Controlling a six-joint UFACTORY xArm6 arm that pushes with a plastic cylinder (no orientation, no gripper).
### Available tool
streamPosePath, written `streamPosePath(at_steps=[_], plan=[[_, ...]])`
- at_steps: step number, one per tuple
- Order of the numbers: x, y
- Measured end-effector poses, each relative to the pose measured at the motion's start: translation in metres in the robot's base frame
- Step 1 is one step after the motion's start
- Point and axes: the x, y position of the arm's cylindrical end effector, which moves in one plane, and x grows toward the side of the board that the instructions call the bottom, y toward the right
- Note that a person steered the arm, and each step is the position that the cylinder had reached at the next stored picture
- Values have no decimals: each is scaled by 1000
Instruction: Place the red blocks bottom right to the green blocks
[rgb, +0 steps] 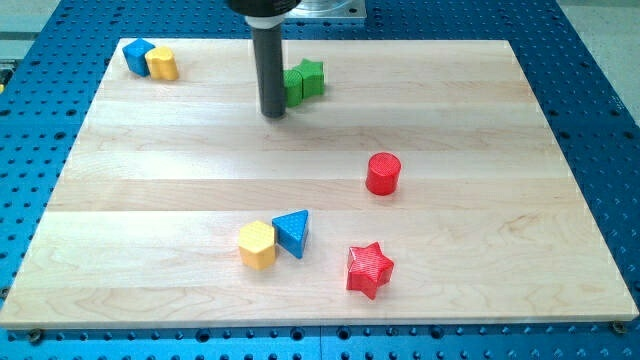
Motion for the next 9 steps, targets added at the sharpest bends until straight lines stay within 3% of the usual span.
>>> streamPosePath(at_steps=[1, 2, 3, 4, 5, 6, 8, 9], plan=[[10, 40], [29, 133], [81, 206], [162, 209], [221, 146], [251, 111], [269, 134], [263, 88]])
